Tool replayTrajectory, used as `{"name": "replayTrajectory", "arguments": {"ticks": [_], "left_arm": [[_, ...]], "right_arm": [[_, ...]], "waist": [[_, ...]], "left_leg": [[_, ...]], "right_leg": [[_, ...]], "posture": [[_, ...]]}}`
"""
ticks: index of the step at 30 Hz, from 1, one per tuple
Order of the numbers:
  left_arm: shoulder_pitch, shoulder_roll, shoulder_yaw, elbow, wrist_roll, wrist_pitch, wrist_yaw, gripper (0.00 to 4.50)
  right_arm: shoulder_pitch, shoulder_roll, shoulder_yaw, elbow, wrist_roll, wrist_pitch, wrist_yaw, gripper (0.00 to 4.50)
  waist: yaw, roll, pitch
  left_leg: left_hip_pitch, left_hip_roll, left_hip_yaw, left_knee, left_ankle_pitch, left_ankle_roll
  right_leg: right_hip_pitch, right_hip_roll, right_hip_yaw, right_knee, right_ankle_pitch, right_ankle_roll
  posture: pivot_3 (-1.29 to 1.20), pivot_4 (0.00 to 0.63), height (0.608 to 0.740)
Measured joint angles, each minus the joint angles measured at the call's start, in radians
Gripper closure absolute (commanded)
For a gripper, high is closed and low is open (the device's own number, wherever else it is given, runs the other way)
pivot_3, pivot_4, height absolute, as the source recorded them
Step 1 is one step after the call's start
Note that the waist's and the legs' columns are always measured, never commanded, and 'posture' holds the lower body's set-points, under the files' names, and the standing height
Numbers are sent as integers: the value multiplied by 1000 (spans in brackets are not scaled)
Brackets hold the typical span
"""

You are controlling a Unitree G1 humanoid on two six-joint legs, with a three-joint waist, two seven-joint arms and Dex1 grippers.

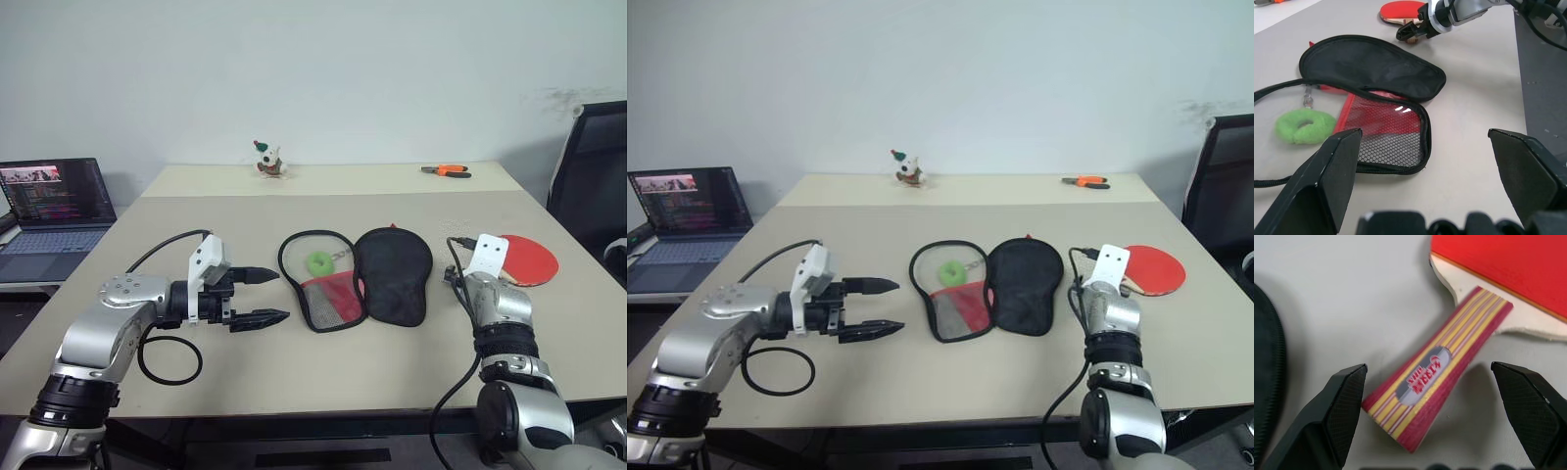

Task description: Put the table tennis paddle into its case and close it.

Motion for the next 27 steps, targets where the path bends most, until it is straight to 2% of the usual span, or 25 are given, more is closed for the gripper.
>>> {"name": "replayTrajectory", "arguments": {"ticks": [2, 11, 12, 17, 23, 27], "left_arm": [[0, -4, 0, 1, 2, -2, 0, 0], [3, -6, 1, 1, 6, -11, 4, 0], [5, -5, 1, 0, 6, -11, 4, 0], [22, -4, 2, -10, 4, -7, 7, 0], [25, -2, 3, -22, 0, 7, 8, 0], [21, -6, 0, -22, 1, 7, 2, 0]], "right_arm": [[-26, -4, 6, 67, -5, -50, -5, 40], [-73, -82, 91, 272, -29, -204, 84, 2719], [-74, -95, 100, 279, -31, -205, 100, 2897], [-45, -188, 173, 223, -32, -113, 271, 2994], [132, -295, 227, -140, 11, 166, 475, 2994], [282, -365, 237, -457, 70, 387, 575, 2994]], "waist": [[-3, 0, 0], [-4, 0, 0], [-4, 0, 0], [-6, 0, 0], [-5, 0, 0], [-7, 0, 0]], "left_leg": [[0, 0, 0, 0, 0, 0], [0, -2, 0, 1, 0, 0], [0, -2, 0, 0, 0, 0], [0, -1, 0, 0, 0, 0], [0, 1, -2, -1, 0, 0], [0, 3, -1, -1, 0, 0]], "right_leg": [[0, 0, 0, 0, 0, 0], [1, 0, 0, 0, 0, 0], [1, 0, 0, 0, 0, 1], [1, 0, 0, -1, 0, 1], [0, 1, -1, 0, -1, -1], [0, 1, -1, 0, -1, -2]], "posture": [[0, 150, 740], [0, 150, 740], [0, 150, 740], [0, 150, 740], [0, 150, 740], [0, 150, 740]]}}
